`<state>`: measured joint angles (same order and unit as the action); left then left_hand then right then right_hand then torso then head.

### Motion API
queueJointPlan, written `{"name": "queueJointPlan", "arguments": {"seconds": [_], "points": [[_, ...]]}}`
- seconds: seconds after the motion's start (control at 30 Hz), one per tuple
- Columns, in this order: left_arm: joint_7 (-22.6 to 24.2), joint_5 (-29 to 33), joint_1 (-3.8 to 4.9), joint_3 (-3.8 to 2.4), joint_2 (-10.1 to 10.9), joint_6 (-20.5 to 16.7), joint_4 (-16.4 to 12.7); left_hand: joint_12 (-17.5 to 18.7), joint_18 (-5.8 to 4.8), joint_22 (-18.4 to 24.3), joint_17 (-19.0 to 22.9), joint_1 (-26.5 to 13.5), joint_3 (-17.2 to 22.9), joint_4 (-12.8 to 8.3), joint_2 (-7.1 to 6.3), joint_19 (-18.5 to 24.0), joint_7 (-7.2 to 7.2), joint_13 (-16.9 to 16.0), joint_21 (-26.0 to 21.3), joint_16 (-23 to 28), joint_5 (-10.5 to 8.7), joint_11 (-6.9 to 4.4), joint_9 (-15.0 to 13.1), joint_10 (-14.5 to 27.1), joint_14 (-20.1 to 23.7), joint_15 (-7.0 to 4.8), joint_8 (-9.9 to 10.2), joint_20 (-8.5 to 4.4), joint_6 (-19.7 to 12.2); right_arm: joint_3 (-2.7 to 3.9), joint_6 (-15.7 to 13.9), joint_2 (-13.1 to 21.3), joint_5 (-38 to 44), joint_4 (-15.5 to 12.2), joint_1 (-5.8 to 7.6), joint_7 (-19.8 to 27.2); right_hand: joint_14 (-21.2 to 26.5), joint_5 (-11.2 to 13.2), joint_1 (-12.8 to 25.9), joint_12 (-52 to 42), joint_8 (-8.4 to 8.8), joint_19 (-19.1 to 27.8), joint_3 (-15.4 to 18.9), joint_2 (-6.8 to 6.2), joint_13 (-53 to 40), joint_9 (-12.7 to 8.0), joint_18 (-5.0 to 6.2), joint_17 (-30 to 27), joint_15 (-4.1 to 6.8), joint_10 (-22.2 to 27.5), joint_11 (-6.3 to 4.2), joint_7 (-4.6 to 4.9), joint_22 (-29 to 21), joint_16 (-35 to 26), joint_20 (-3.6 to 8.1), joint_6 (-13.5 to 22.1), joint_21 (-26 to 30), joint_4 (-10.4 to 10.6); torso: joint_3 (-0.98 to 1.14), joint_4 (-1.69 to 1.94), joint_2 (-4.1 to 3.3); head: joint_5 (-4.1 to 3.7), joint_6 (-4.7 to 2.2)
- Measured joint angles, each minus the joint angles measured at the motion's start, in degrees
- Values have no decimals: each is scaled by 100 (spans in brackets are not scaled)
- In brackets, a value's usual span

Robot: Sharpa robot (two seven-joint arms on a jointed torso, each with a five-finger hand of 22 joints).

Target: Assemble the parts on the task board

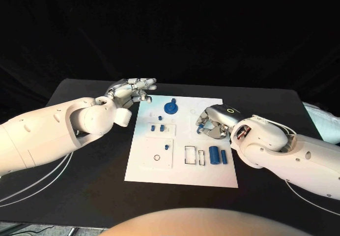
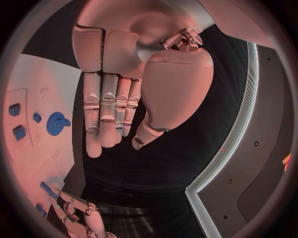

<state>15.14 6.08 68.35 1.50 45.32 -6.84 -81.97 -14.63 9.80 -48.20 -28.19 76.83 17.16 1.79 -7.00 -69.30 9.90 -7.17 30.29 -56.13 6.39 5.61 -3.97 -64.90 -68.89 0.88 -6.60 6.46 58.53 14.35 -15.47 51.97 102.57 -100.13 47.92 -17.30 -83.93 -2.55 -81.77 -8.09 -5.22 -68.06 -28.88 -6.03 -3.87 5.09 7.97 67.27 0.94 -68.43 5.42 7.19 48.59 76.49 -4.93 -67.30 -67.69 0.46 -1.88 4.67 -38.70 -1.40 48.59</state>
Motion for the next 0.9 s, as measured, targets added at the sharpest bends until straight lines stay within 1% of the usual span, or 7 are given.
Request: {"name": "queueJointPlan", "arguments": {"seconds": [0.13, 0.3, 0.4, 0.53, 0.7, 0.77, 0.9], "points": [[-3, 0, -2, 0, -1, 4, -1, 0, 0, 5, 2, 28, 0, 0, 29, 0, 0, 0, 0, 0, 0, 0, 0, 0, 0, 0, 0, 0, 0, 42, -111, 49, -161, -194, 101, 16, 0, -24, 0, 0, 0, 0, -22, 0, 0, 0, 0, 6, 0, 0, 0, 0, 10, 0, 0, 0, 0, -23, 1, 2, -1, -4, -9], [-5, -1, -3, 0, -8, 11, -4, 0, 0, 5, 2, 28, 0, 0, 28, 0, 0, 1, 0, 0, 0, 0, 0, 0, 0, 0, 0, 0, 0, 47, -192, 27, -495, -323, 128, 101, 0, -36, 0, 1, 22, 0, -46, 0, 0, -10, 0, 6, 0, 0, 0, 30, -5, 0, 0, 30, 0, -46, -4, 9, -1, 19, -13], [-7, -1, -4, 0, -12, 13, -6, 0, 0, 5, 2, 29, 0, 0, 29, 0, 0, 1, -3, 0, 0, 0, 0, 0, 0, 0, 0, 0, 0, 48, -209, -100, -712, -414, 114, 181, 0, -38, 0, 27, 28, 0, -46, 0, 0, -18, 0, 5, 0, 0, 0, 30, -11, 0, 0, 30, 0, -46, -5, 10, -1, 62, -2], [-9, -1, -4, 0, -27, 17, -8, 0, 0, 5, 1, 28, 0, 0, 28, 0, 0, 1, -23, 0, 0, 0, 0, 0, 0, 0, 0, 0, 0, 36, -207, -341, -887, -527, 2, 299, 0, -76, -1, 39, 51, 1, -69, 0, 0, -18, 0, 1, 0, 0, 0, 48, -24, 0, 0, 48, 0, -70, -11, 16, -2, 110, 27], [-10, -1, -5, 0, -48, 20, -9, 0, 0, 5, 1, 29, 0, 0, 28, 0, 0, 1, -23, 0, 0, 0, 0, 0, 0, 0, 0, 0, 0, -74, -160, -714, -924, -534, -105, 445, 0, -79, -1, 69, 51, 1, -87, 0, 0, -26, 0, -6, -1, 0, 0, 66, -47, -1, 0, 66, 0, -88, -14, 19, -1, 181, 54], [-11, -2, -5, 0, -60, 22, -8, 0, 0, 5, 1, 28, 0, 0, 29, 0, 0, 1, -23, 0, 0, 0, 0, 0, 0, 0, 0, 0, 0, -135, -122, -867, -920, -474, -122, 504, 0, -111, -1, 73, 72, 1, -93, 0, 0, -26, 0, -14, -1, 0, 0, 66, -55, -2, 0, 66, 1, -95, -14, 20, -1, 198, 65], [-12, -2, -5, 0, -95, 27, -1, 0, 0, 5, 1, 28, 0, 0, 28, 0, 0, 1, -22, 0, 0, 0, 0, 0, 0, 0, 0, 0, 0, -212, -43, -1062, -856, -316, -174, 604, 0, -189, -24, 102, 72, 23, -110, -24, 2, -27, 0, -16, -1, 0, 0, 66, -59, -3, -23, 66, 1, -112, -19, 20, 1, 230, 72]]}}
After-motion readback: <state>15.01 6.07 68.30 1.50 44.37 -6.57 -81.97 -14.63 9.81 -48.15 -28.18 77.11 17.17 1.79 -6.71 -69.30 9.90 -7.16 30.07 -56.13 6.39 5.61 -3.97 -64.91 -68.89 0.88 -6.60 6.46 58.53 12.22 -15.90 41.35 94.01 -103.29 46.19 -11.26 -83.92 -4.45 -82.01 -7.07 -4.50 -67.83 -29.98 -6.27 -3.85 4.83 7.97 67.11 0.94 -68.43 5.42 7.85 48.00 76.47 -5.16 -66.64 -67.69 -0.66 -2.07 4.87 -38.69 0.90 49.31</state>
